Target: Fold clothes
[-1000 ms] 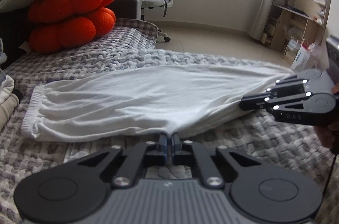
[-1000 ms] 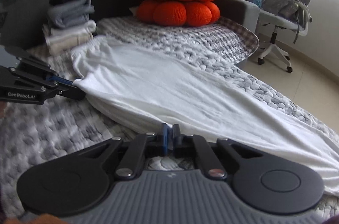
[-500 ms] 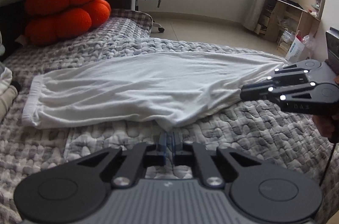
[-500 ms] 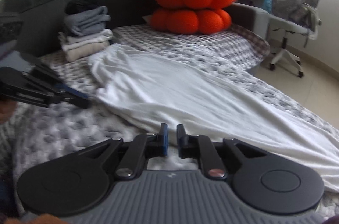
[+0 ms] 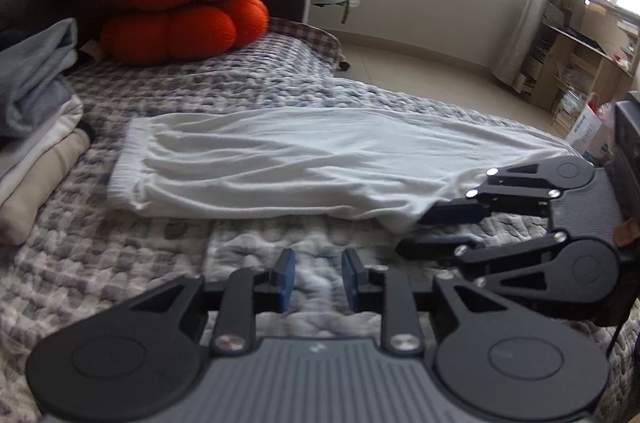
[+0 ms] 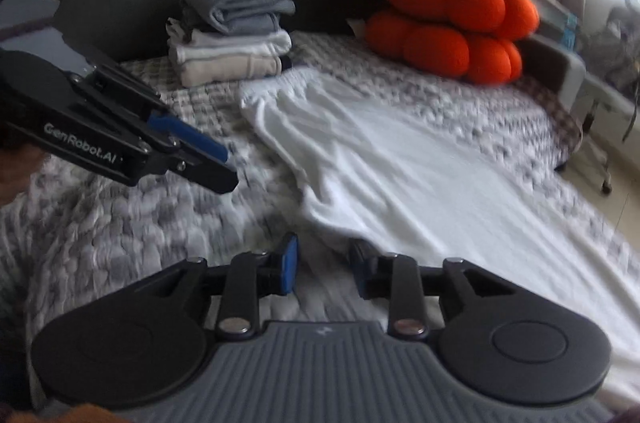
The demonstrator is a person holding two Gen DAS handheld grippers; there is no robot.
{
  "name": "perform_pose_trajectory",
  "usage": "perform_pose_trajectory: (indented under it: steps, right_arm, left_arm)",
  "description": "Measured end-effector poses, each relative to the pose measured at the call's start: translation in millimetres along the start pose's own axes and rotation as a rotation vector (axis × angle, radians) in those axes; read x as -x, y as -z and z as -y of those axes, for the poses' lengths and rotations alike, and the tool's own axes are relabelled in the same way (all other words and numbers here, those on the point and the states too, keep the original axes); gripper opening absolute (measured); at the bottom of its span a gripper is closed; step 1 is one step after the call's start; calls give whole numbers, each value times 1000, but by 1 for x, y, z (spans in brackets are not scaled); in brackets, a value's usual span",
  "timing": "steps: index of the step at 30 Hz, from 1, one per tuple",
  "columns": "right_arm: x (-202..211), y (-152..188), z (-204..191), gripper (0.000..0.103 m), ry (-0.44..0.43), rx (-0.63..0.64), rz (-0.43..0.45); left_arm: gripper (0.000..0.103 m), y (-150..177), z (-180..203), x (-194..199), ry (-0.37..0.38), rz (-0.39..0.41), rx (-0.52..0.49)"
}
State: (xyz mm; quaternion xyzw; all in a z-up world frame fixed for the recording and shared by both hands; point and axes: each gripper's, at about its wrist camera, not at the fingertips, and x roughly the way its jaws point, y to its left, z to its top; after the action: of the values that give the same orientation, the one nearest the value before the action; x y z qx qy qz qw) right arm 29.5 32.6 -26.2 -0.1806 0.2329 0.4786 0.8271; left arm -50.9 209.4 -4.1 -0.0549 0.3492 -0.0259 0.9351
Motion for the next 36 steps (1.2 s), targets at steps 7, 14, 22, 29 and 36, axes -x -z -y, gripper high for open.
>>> perform_pose_trajectory:
  steps: [7, 14, 22, 29, 36]
  right_arm:
    - [-12, -8, -11, 33, 28, 44, 6]
    - [-2, -15, -5, 11, -43, -70, 32]
    - [-1, -8, 6, 10, -98, -219, -24]
    - [2, 1, 4, 9, -141, -249, -26]
    - [17, 9, -1, 15, -129, -233, -1]
  left_arm:
    - [27, 4, -40, 4, -53, 8, 77]
    - [27, 3, -53, 8, -72, 35, 85]
    - [27, 2, -75, 2, -92, 31, 137]
    - [29, 1, -87, 1, -122, 38, 165]
    - [29, 2, -85, 1, -118, 36, 154]
